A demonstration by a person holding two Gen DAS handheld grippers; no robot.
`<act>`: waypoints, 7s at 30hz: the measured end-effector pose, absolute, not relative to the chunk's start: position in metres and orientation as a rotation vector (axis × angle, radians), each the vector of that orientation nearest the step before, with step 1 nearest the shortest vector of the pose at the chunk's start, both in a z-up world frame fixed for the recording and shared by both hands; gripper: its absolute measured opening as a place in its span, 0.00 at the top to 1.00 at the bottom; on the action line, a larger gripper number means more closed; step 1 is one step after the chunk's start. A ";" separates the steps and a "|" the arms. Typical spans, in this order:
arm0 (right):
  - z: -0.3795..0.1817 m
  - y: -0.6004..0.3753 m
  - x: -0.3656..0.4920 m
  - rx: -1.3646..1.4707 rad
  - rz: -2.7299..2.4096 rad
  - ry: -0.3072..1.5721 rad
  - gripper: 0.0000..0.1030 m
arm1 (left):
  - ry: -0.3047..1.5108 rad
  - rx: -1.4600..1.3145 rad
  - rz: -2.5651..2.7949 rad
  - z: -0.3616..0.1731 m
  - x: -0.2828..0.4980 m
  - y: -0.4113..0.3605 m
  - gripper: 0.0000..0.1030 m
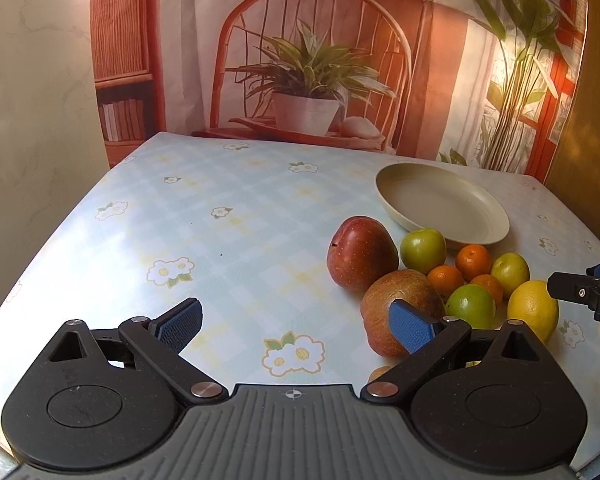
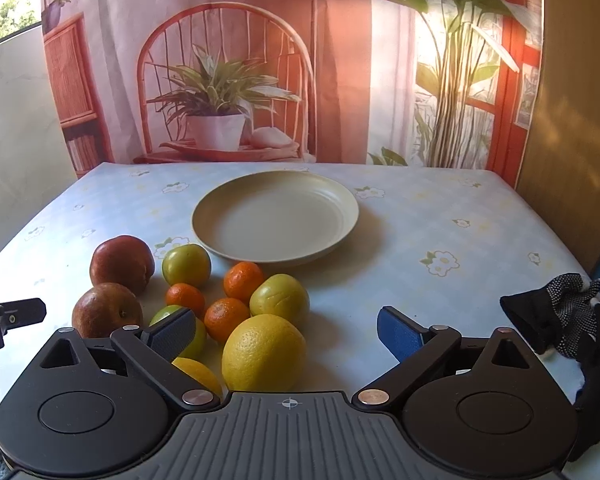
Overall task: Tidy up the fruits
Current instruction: 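Lower the left gripper onto the small brown fruit and close it, then lift the brown fruit with the left gripper while the right gripper grasps a green-yellow fruit, then carry both fruits over the cream plate and open both grippers, then move the right gripper to the red apple and close on it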
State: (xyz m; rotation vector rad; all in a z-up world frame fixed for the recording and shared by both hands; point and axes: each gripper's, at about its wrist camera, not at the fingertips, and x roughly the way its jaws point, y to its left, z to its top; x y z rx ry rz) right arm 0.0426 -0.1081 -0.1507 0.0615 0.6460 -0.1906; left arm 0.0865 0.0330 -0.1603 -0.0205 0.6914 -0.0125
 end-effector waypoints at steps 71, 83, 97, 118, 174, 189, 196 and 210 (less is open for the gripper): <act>-0.114 -0.166 0.106 0.226 -0.111 0.645 0.38 | 0.498 -0.052 -0.081 -0.076 0.139 0.040 0.73; -0.140 -0.178 0.121 0.288 -0.126 0.768 0.44 | 0.592 -0.032 -0.138 -0.086 0.179 0.037 0.72; -0.174 -0.174 0.137 0.394 -0.073 0.928 0.56 | 0.654 0.022 -0.219 -0.110 0.206 0.018 0.72; -0.175 -0.194 0.134 0.463 -0.048 0.914 0.58 | 0.711 0.059 -0.283 -0.118 0.225 -0.004 0.72; -0.164 -0.225 0.248 0.194 -0.081 0.809 0.58 | 0.922 0.071 -0.343 -0.178 0.336 -0.060 0.61; -0.139 -0.204 0.207 0.232 -0.081 0.748 0.58 | 0.819 -0.037 -0.309 -0.127 0.289 0.010 0.61; -0.140 -0.176 0.196 0.218 -0.062 0.757 0.58 | 0.800 -0.023 -0.312 -0.120 0.257 0.050 0.61; -0.140 -0.110 0.204 0.077 0.073 0.852 0.58 | 0.792 -0.016 -0.298 -0.137 0.226 0.090 0.61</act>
